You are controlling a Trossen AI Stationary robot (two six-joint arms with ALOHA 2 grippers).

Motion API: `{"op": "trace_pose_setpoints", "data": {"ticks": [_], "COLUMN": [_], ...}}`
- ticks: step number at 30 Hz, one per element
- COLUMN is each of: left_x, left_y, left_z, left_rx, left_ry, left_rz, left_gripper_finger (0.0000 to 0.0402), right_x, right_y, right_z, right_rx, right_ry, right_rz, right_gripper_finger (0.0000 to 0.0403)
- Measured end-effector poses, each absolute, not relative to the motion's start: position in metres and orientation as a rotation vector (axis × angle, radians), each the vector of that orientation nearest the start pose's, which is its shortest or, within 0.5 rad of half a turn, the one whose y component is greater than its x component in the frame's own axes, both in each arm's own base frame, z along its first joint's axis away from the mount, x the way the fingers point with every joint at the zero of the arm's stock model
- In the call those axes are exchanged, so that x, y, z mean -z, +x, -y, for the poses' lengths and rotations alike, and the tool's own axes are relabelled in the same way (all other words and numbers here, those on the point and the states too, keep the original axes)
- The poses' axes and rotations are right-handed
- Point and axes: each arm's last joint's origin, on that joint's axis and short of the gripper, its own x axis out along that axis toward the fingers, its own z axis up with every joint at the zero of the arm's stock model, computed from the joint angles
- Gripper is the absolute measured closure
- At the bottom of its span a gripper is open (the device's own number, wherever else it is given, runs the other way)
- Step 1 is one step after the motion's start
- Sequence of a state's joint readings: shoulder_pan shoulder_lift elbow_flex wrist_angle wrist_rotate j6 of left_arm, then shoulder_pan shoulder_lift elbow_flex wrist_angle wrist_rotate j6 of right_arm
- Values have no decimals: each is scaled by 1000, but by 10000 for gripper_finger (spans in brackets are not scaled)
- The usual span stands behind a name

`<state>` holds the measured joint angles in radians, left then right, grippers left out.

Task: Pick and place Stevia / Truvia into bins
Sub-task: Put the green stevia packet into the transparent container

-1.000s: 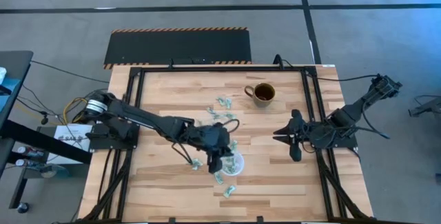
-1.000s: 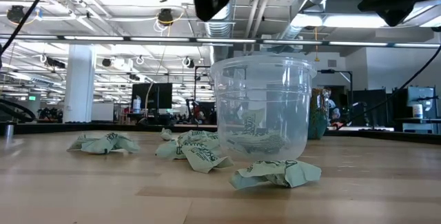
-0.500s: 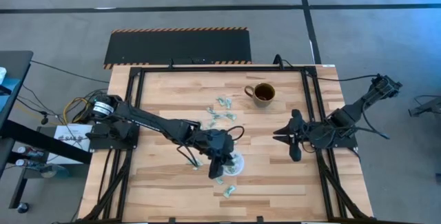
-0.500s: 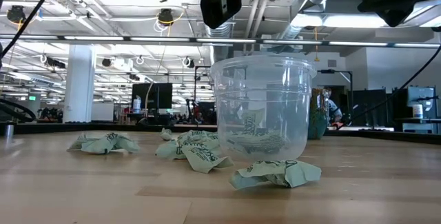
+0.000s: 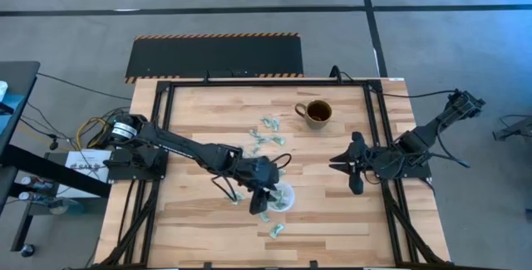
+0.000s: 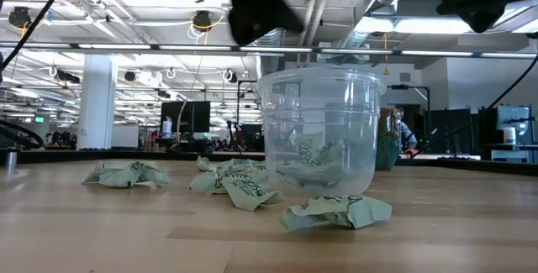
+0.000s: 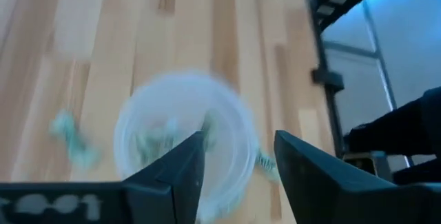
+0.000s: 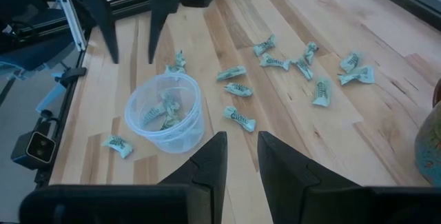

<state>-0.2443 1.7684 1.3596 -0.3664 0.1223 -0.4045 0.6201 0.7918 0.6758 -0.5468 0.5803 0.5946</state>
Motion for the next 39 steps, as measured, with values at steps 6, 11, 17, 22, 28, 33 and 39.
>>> {"op": "trace_pose_setpoints", "data": {"ticks": [6,11,17,22,28,33,39], "left_x": [-239,-229,-216,-201,-183,-169,-158], "left_y": [353,331,317,314,313,305,297], "left_z": [94,103,115,119,128,131,132], "left_rx": [65,-94,-324,-377,-334,-380,-421], "left_ry": [-431,-515,-533,-582,-573,-540,-548], "left_rz": [-1159,-1367,-1371,-1330,-1221,-1189,-1186], "left_gripper_finger": [237,239,239,239,239,239,239], "right_x": [-266,-266,-266,-264,-264,-264,-264], "right_y": [137,137,137,136,136,136,136], "right_z": [-79,-78,-78,-78,-78,-78,-78], "right_rx": [123,123,123,127,127,126,126], "right_ry": [213,212,210,193,191,188,188], "right_rz": [-533,-534,-536,-554,-557,-557,-557], "right_gripper_finger": [329,329,329,329,329,329,329]}}
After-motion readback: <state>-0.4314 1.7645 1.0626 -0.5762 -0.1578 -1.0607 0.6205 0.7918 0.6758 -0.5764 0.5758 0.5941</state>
